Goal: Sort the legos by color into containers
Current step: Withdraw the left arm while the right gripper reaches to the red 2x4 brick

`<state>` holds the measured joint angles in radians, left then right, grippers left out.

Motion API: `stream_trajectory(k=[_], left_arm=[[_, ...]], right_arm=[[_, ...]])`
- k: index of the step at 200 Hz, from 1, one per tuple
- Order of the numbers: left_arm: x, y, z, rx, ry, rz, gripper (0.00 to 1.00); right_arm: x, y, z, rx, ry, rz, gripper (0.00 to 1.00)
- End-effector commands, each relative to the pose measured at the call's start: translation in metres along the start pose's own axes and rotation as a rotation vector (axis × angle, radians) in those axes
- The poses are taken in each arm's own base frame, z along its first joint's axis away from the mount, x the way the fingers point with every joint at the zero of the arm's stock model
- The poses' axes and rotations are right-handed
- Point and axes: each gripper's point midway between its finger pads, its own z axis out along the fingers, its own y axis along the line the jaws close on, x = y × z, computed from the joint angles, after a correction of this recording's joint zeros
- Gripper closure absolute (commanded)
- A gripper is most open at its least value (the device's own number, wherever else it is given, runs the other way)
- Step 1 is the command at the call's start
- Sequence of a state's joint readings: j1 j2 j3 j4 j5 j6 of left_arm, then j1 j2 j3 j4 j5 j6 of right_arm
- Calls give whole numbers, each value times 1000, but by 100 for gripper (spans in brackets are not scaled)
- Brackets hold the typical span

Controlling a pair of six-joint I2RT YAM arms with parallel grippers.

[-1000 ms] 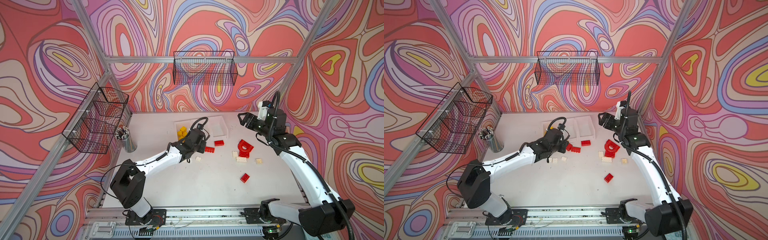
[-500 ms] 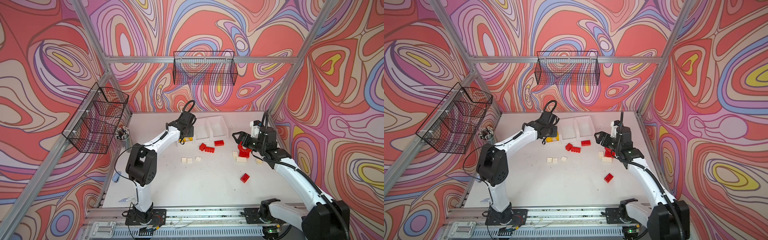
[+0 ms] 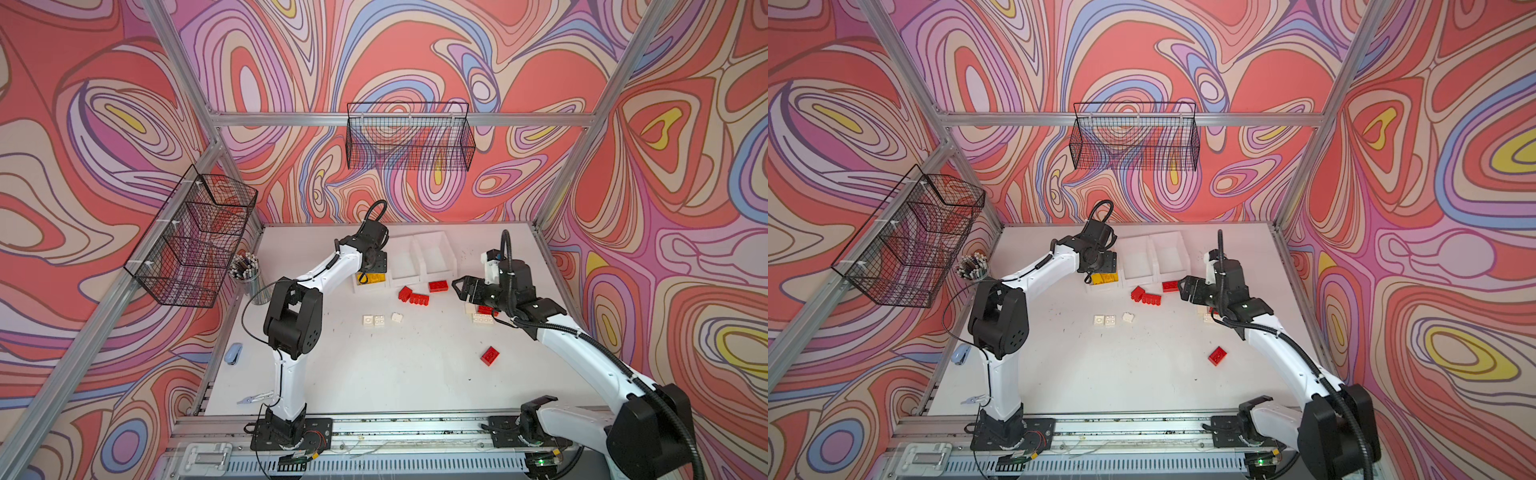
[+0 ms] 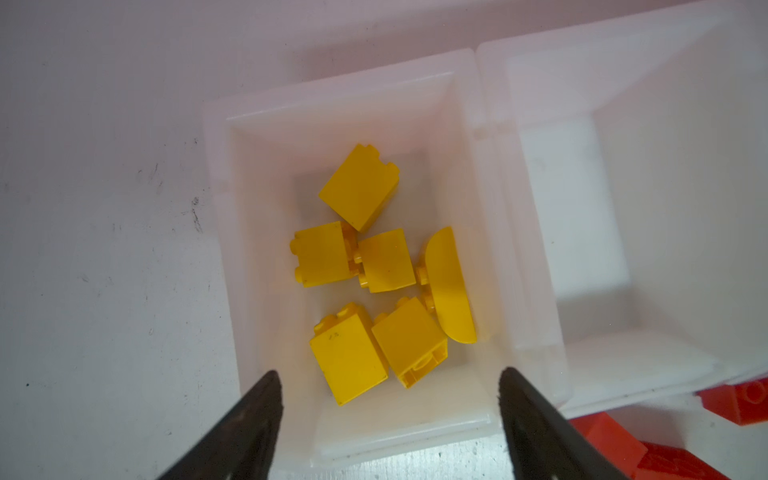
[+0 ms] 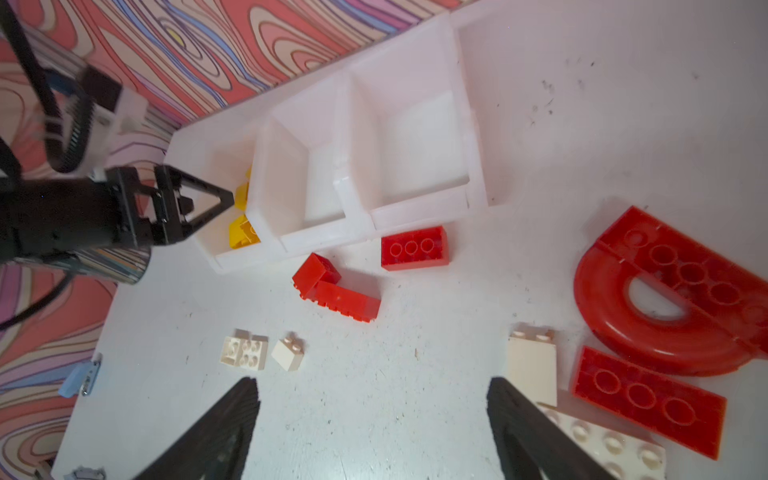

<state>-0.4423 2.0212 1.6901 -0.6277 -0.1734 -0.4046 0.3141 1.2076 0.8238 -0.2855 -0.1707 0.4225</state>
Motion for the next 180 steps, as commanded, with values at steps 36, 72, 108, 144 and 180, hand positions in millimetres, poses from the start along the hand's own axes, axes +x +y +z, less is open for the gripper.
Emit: stream_trajectory(k=[36,72,108,144,180], left_arm=[[-17,13,-112,88,-133,-12,0],[15,25,-167,187,-168,-3,0],[62,40,-194,246,-161,10,1],[95,53,-209,270,-159,43,1],[110,57,-216,301,-189,61,1]], right_arm=[[20,-7,35,155,46,-78,12],[37,22,64,112,119,-229,12],[33,49,79,-25,130,-329,11],[37,65,103,-106,184,-387,11],[51,59,127,-112,223,-405,11]])
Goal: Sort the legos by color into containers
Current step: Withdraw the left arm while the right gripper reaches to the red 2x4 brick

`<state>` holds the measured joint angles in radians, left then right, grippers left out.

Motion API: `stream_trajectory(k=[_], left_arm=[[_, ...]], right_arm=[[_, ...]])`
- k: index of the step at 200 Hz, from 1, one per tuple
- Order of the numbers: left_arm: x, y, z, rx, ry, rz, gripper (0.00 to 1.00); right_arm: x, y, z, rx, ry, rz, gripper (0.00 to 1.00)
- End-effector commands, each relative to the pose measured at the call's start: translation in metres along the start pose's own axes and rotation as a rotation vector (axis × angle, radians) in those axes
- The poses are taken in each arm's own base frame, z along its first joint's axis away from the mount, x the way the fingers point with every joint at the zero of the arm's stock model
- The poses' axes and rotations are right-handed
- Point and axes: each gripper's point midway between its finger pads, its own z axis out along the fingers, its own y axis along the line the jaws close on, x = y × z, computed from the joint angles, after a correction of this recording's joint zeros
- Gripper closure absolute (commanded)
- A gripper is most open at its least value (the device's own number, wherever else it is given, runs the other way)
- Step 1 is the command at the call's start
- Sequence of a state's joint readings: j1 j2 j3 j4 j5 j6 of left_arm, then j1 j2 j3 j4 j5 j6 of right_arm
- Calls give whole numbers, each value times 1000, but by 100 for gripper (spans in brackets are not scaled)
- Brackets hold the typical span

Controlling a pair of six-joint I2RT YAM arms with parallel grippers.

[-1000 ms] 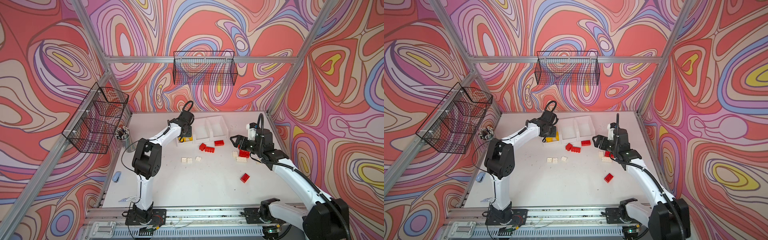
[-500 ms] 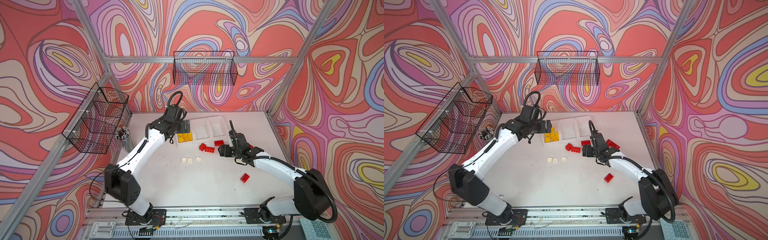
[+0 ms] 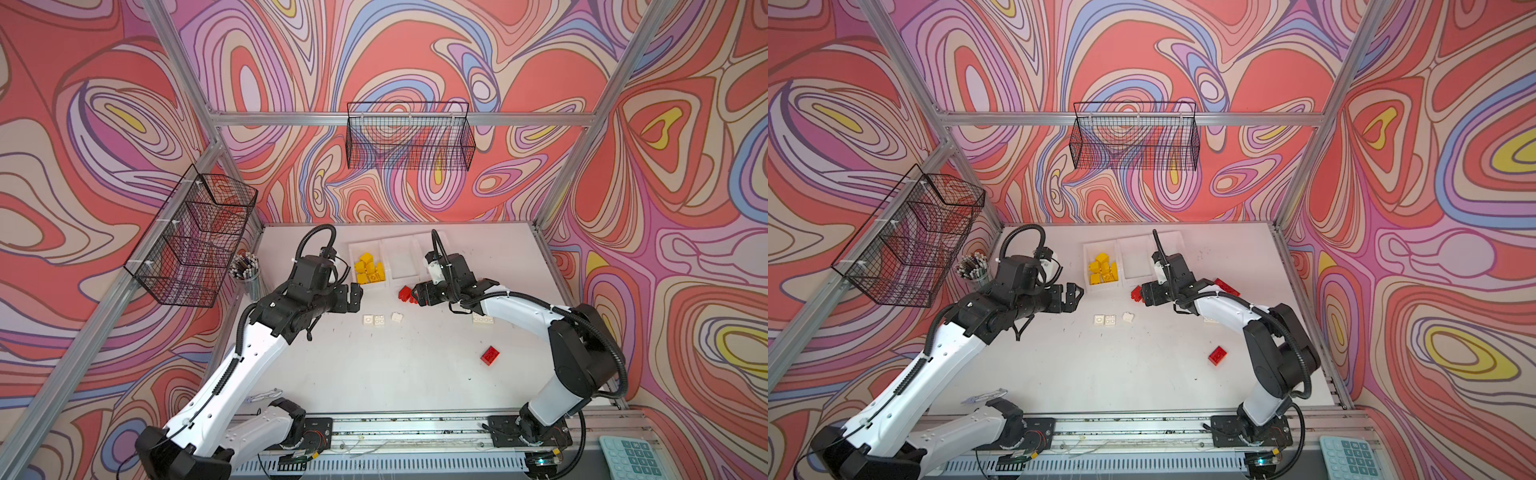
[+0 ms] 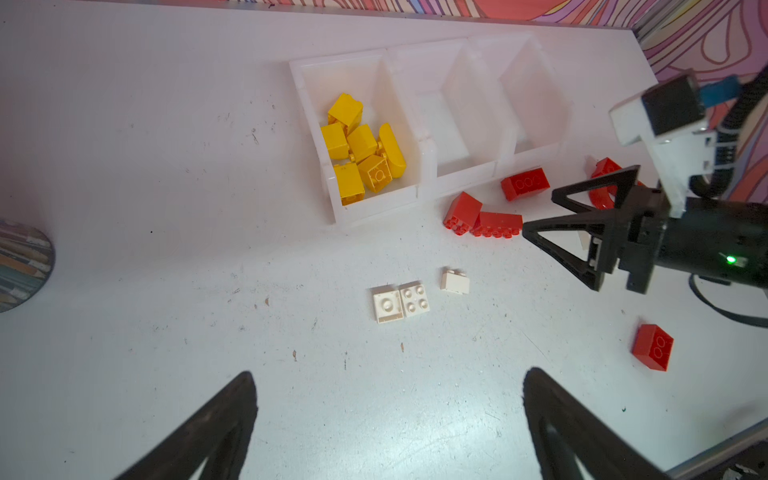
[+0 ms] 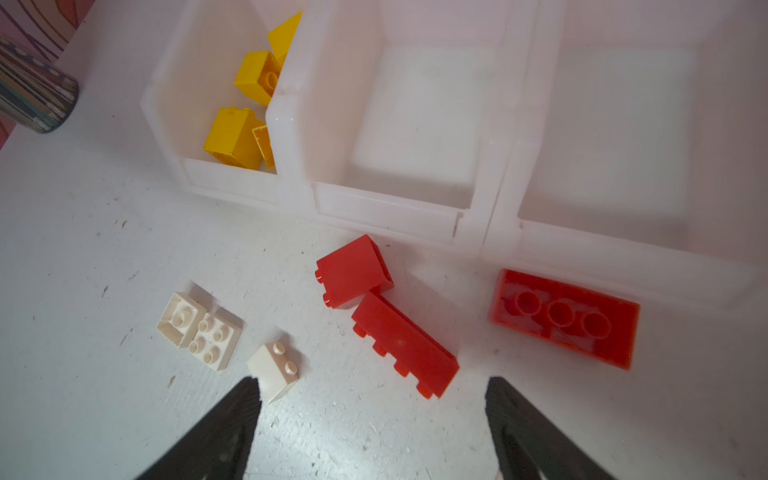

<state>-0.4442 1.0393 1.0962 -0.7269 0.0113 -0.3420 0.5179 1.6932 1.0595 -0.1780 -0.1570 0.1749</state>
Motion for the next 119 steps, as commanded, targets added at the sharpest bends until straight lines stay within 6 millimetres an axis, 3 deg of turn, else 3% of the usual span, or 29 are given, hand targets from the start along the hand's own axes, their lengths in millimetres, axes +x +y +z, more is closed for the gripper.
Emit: stream_trajectory(k=[1,23,28,59,119], left_arm=[[13,-1,-6,29,14,28,1],[19,0,-3,33,30,26,1],[21,0,-2,33,33,25,1],[27,1,10,32,49,17,2],[24,-7,13,70,51,-16,3]], right_arm=[[6,3,15,-32,19,-48,12],[6,1,19,-29,5,-55,11],[16,-3,28,-23,36,-54,11],[24,-5,36,-25,54,-70,12],[33,-2,47,-55,80,-98,14]])
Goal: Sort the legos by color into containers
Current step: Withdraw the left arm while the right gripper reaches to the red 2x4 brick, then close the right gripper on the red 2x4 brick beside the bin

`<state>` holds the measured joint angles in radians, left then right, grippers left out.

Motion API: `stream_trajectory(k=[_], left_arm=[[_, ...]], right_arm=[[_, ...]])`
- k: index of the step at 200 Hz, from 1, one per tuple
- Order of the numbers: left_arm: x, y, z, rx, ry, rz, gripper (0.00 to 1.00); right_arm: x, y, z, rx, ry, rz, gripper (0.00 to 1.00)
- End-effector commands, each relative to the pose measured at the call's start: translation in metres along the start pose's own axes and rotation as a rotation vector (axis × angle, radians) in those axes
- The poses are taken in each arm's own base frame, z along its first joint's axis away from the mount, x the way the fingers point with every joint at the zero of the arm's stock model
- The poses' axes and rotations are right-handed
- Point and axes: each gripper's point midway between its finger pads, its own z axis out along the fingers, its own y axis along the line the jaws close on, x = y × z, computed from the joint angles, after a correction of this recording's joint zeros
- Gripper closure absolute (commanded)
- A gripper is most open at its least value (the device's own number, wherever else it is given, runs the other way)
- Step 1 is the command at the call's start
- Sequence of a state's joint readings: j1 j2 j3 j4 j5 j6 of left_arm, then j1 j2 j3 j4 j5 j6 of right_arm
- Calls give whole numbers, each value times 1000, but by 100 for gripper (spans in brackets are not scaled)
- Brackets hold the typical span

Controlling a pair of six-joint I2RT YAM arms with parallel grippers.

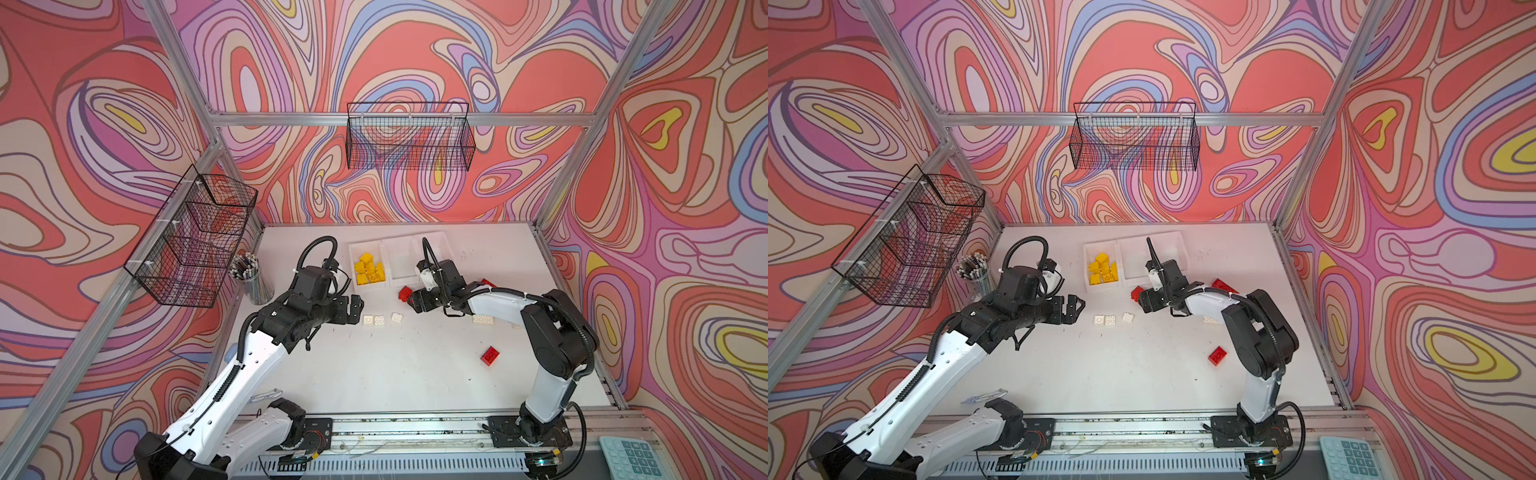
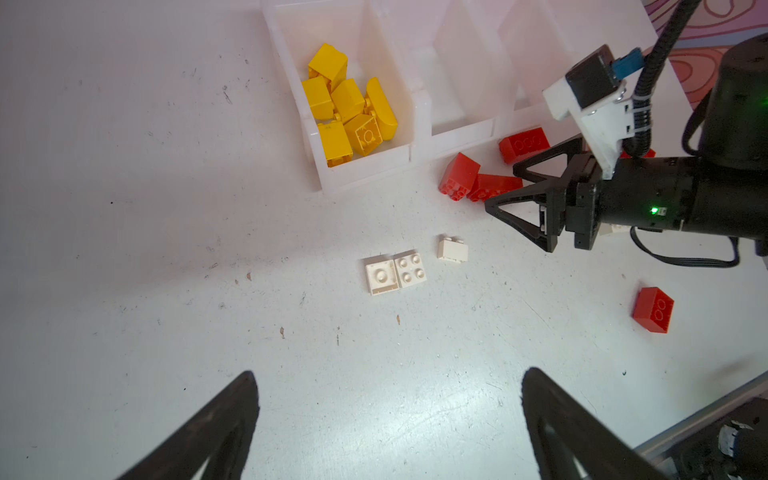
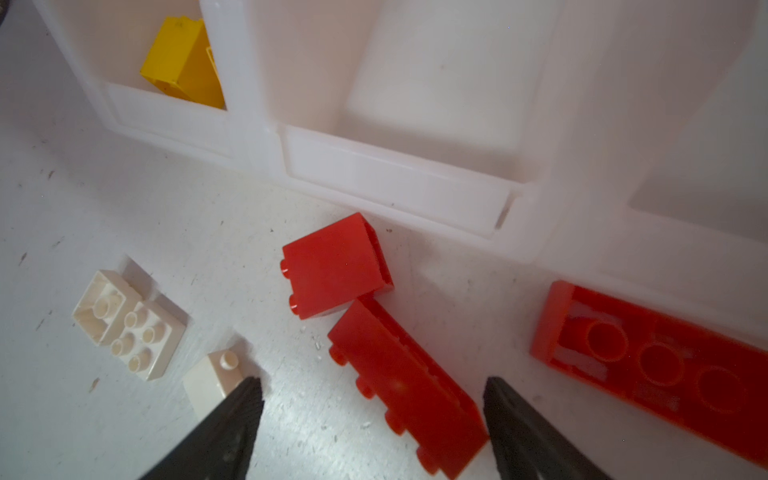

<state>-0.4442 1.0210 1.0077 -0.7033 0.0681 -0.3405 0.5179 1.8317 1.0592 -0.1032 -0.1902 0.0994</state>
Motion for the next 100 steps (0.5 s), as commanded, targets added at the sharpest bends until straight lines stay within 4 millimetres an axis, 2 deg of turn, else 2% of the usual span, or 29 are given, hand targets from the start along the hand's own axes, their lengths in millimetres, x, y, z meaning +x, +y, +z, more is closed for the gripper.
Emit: stream_trajectory(k=[1,42,100], left_arm=[[-3,-6,-1,32,-13,-17,3],[-2,-5,-3,28,-15,-18,3],[5,-3,-2,32,-11,-27,3]], right_arm=[[6,4,6,-33,12,-35,15],[15,13,4,-54,32,-40,21],[23,17,11,-33,87,-47,57]])
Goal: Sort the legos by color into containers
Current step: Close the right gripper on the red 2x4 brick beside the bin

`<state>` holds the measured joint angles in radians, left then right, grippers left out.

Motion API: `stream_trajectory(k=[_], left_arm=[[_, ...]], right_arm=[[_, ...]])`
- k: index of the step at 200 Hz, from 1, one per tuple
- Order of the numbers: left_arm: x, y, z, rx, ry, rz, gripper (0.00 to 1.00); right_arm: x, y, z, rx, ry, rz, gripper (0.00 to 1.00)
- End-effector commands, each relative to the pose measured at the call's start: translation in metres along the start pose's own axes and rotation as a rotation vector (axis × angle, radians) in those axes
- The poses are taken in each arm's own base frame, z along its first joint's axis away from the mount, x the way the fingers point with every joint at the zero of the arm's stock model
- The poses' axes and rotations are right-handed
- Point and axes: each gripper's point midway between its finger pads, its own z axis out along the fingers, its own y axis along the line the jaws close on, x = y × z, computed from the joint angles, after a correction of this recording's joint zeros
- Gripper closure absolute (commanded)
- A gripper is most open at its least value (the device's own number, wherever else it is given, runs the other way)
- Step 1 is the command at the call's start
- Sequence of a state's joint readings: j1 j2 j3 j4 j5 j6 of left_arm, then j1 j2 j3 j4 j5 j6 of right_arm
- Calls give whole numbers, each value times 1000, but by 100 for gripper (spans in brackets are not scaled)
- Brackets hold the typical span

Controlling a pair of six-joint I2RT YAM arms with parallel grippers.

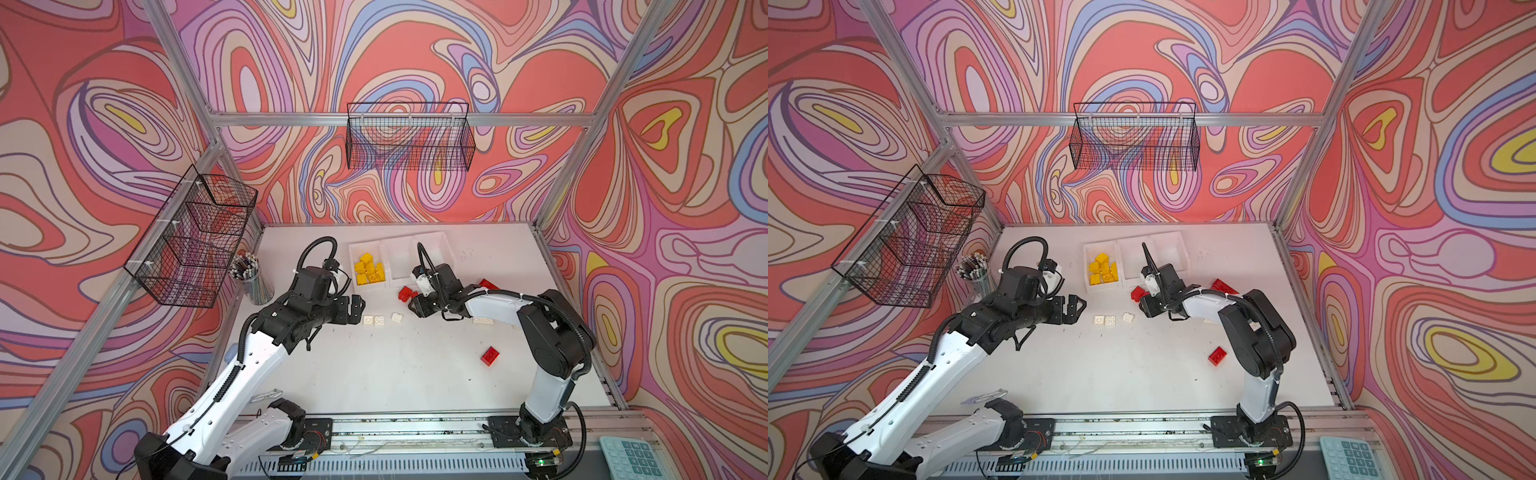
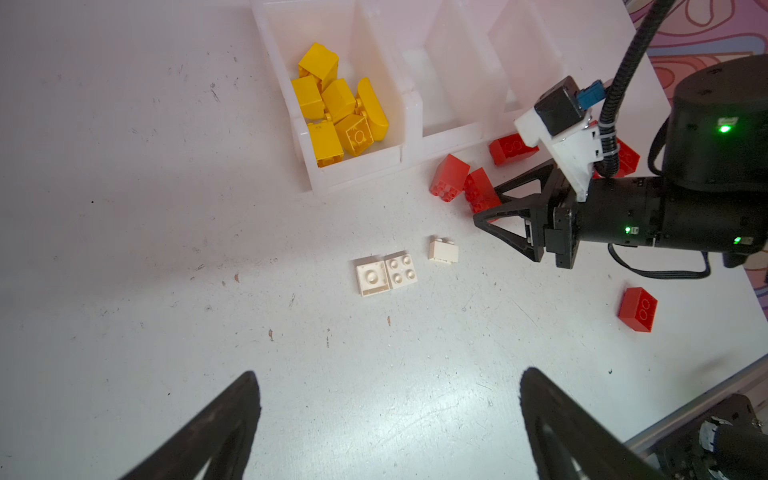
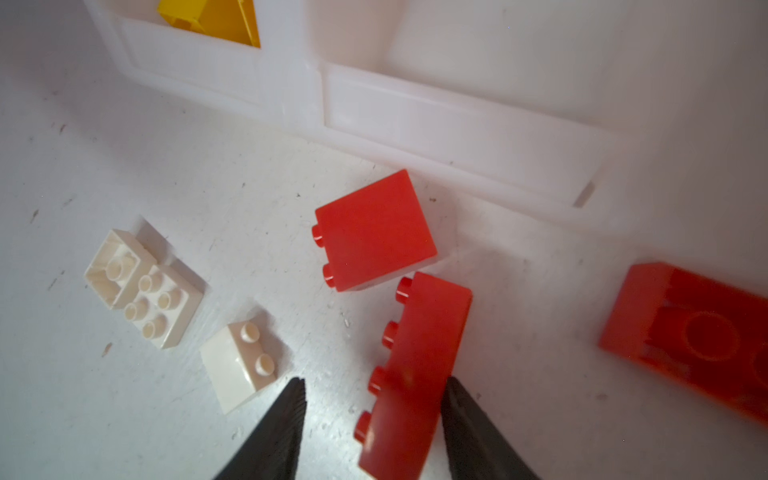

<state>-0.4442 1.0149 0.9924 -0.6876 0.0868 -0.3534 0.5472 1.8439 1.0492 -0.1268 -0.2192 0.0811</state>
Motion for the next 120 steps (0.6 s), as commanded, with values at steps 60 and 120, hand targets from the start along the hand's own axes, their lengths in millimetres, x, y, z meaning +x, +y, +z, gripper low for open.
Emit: stream_trajectory(k=[60,120], left_arm=[[7,1,-7,14,-12,-11,3],[9,1,-8,23,-20,-10,3]], right_arm=[[6,-3,3,60,36,14,77],[-15,8,-25,67,-10,20,86]])
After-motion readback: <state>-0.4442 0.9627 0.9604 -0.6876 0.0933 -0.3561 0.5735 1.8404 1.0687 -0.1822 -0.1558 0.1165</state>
